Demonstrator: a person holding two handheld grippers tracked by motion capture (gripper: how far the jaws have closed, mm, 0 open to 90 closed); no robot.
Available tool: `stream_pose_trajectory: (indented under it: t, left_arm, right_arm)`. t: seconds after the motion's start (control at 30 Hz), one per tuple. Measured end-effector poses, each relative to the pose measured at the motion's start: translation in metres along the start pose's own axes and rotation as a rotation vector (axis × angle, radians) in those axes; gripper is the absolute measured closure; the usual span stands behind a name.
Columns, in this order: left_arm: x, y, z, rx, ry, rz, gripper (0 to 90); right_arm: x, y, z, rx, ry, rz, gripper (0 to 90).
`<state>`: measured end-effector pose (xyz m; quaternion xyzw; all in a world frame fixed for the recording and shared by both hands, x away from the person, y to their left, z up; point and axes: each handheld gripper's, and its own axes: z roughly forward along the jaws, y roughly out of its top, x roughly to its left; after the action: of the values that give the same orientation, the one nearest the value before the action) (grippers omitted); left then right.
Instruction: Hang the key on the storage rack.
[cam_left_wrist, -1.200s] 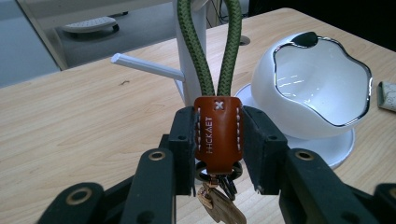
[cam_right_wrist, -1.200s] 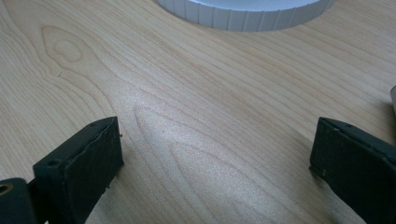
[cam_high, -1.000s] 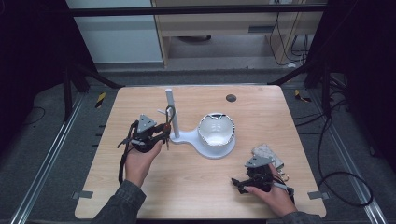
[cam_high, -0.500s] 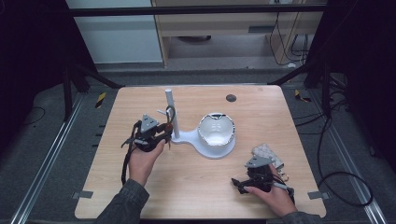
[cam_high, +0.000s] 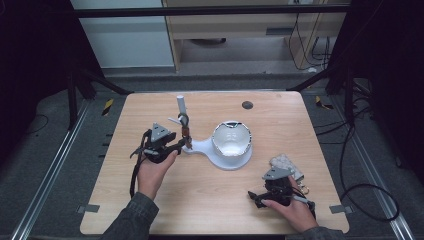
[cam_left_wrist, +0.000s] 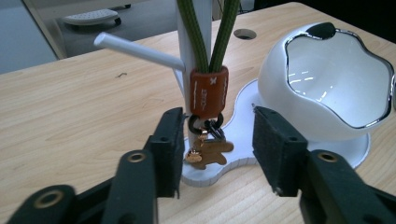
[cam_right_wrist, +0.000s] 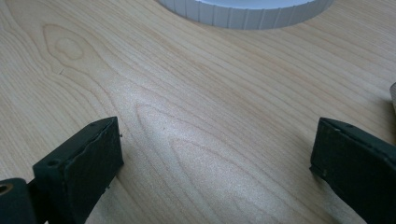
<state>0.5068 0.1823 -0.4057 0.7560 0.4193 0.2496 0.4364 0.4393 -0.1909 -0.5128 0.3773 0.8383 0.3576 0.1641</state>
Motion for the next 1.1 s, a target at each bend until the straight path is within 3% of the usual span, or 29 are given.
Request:
stream_pose_trajectory:
  t: [0.13, 0.3, 0.57, 0.87, 0.93, 1.1]
  left_arm:
    - [0.0, -0.007, -0.004, 0.014, 0.001, 0.006, 44.7]
    - [0.006, -0.021, -0.008, 0.053, -0.001, 0.014, 37.9]
    - [0.014, -0.037, -0.008, 0.093, -0.006, 0.023, 31.1]
    - [0.024, -0.055, -0.002, 0.125, -0.016, -0.005, 21.9]
    - [0.027, -0.06, 0.0, 0.158, -0.008, -0.001, 21.9]
    - [0.036, -0.068, 0.002, 0.177, -0.012, -0.027, 20.4]
  right_arm:
    - [0.001, 0.001, -0.003, 0.013, 0.009, -0.011, 6.0]
    - [-0.001, 0.009, -0.013, 0.0, -0.02, -0.036, 6.6]
    - [-0.007, 0.03, -0.022, 0.059, -0.034, -0.071, 7.4]
    - [-0.019, 0.054, -0.032, 0.14, -0.067, -0.089, 8.1]
    - [-0.02, 0.055, -0.034, 0.146, -0.073, -0.086, 8.1]
    - [-0.027, 0.057, -0.041, 0.163, -0.102, -0.09, 7.8]
